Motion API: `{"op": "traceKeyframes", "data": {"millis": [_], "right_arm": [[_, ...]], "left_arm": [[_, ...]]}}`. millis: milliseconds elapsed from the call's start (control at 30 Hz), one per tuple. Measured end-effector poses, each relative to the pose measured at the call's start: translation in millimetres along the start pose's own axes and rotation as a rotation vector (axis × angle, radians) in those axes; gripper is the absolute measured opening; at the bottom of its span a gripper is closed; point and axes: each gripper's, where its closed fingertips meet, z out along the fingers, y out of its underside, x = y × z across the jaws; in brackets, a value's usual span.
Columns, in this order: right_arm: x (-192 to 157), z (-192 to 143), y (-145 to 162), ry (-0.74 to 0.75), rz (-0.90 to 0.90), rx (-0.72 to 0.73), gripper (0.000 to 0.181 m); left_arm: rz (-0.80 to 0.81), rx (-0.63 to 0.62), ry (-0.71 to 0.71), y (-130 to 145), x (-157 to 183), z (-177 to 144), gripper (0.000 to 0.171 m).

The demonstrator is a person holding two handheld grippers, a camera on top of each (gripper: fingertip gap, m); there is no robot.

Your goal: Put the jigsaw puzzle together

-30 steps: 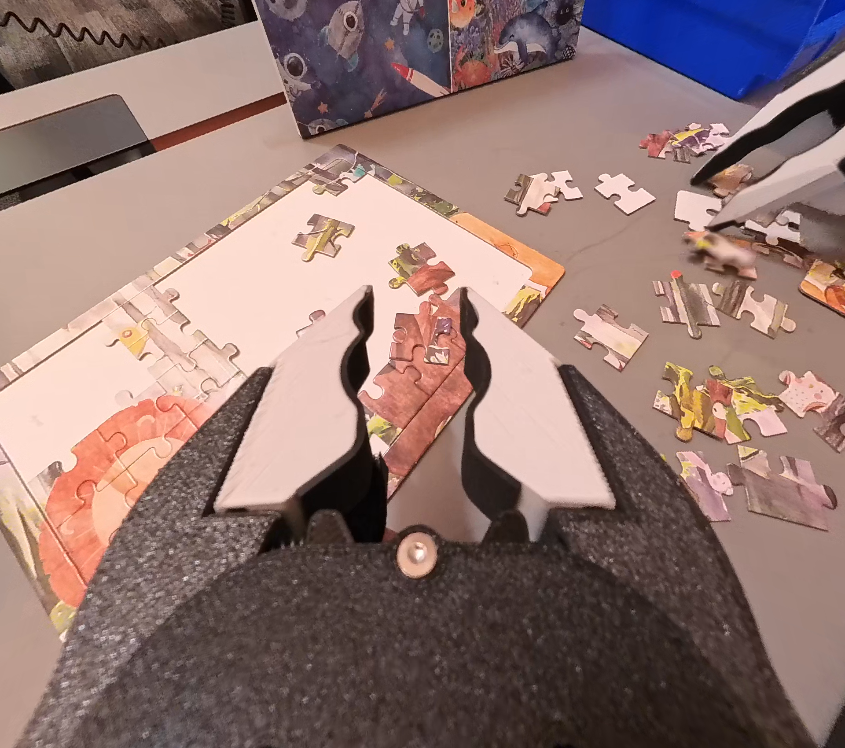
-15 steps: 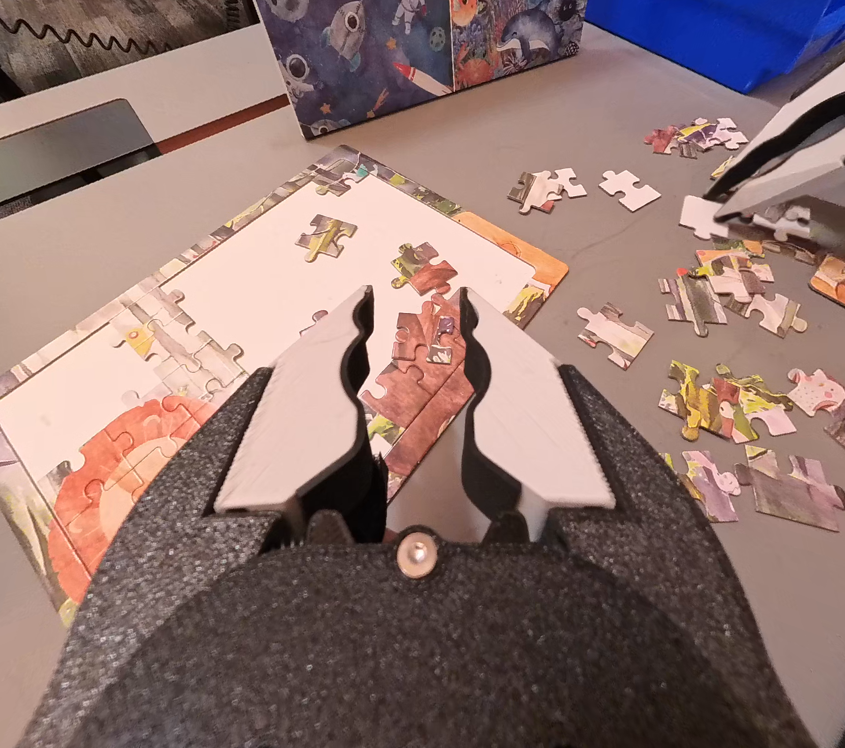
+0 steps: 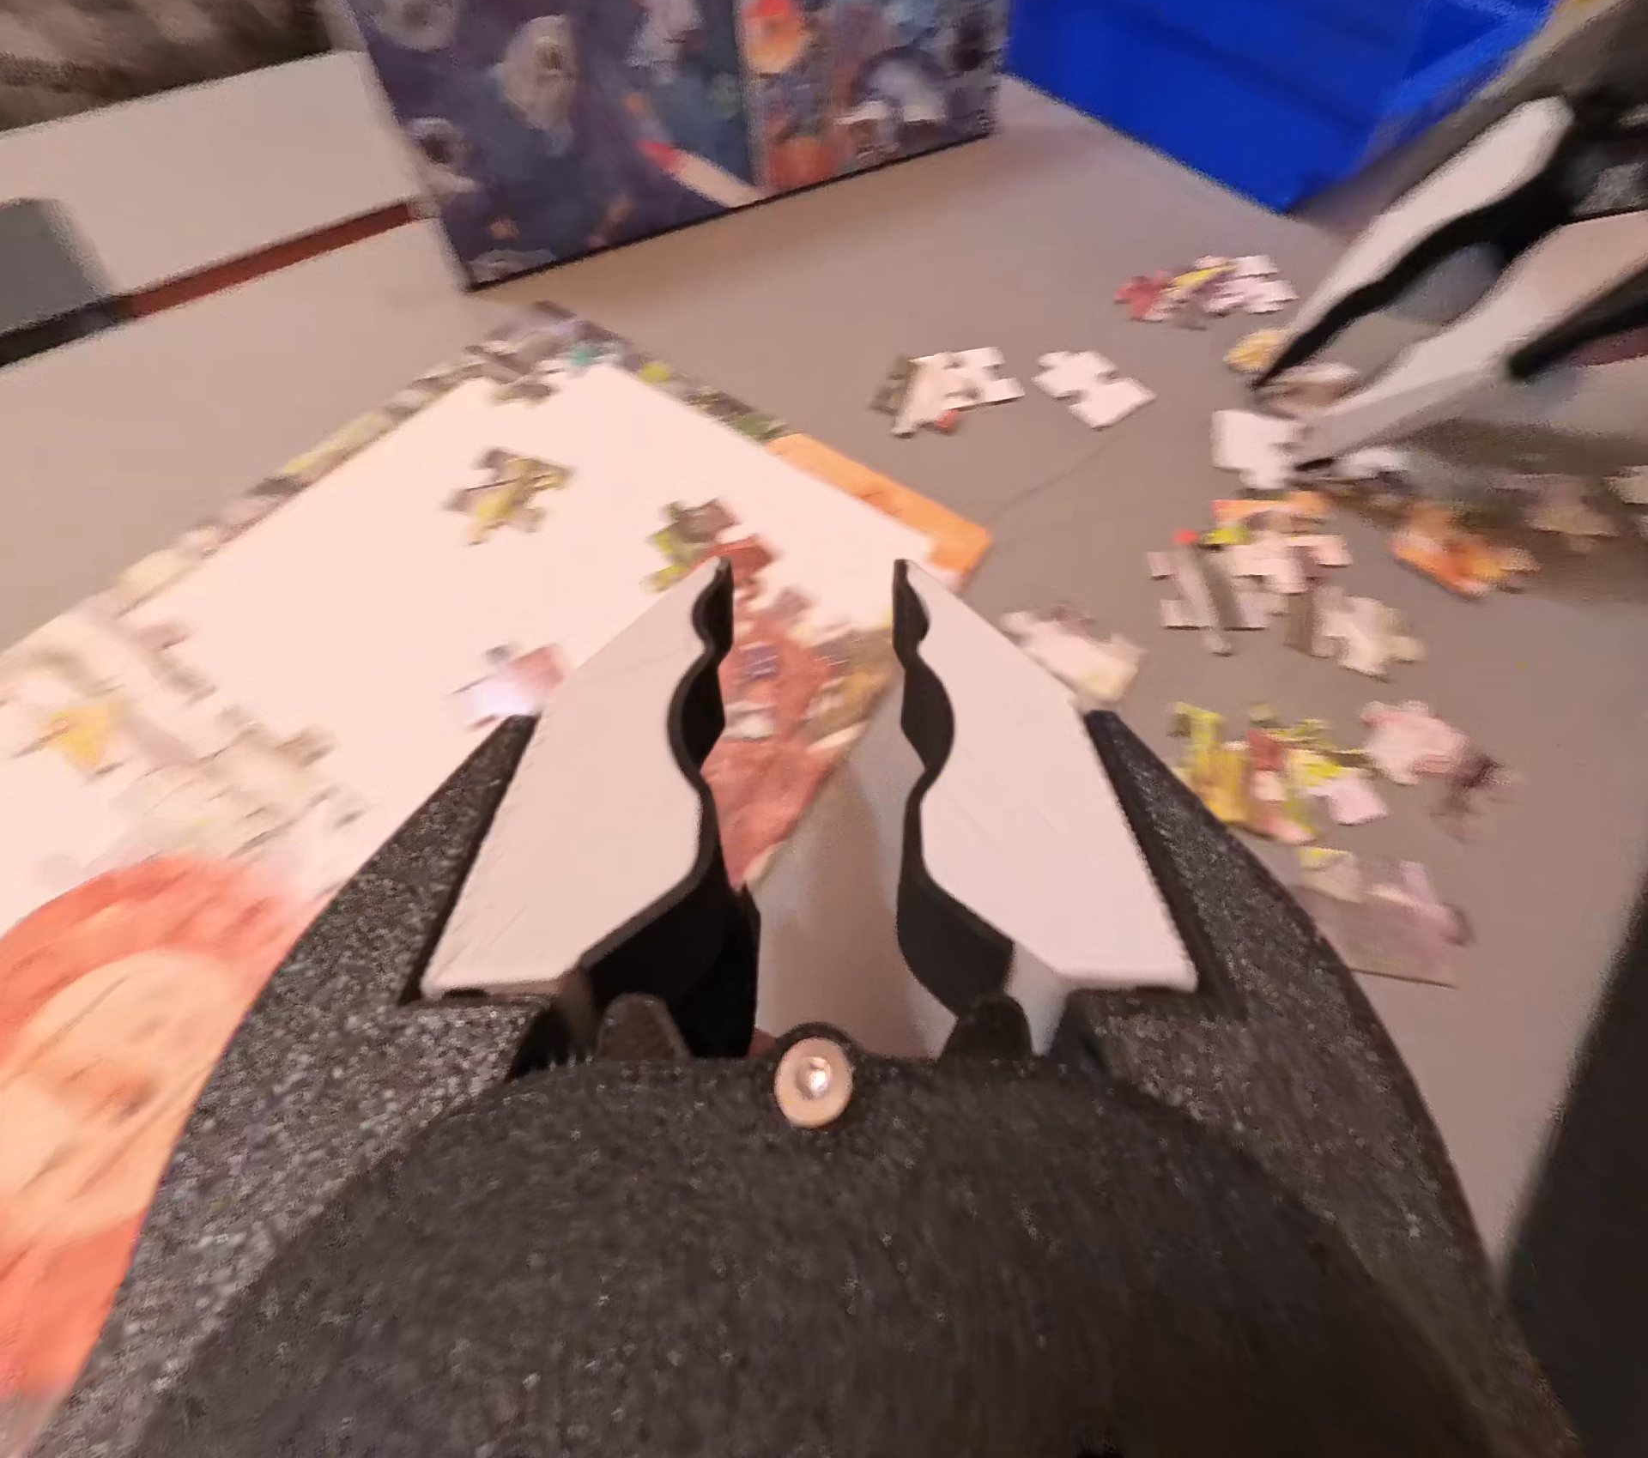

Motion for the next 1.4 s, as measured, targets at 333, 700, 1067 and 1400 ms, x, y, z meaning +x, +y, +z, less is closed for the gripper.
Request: {"op": "traceKeyframes", "data": {"millis": [333,700,1067,1400], "right_arm": [[4,-5,-3,-0.217,0.129,0.173,0.040],[-16,-7,0,-0.411,0.112,0.252,0.052],[-36,-23,-7,-0.558,0.133,0.305,0.068],[-65,-74,-32,-0.731,0.045,0.496,0.049]], "left_arm": [[0.162,-0.270,0.471,2,160,75,0.000],[0.091,-0.360,0.500,23,182,110,0.000],[0.080,-0.343,0.496,22,181,108,0.000],[0.111,-0.267,0.435,17,154,61,0.011]]}}
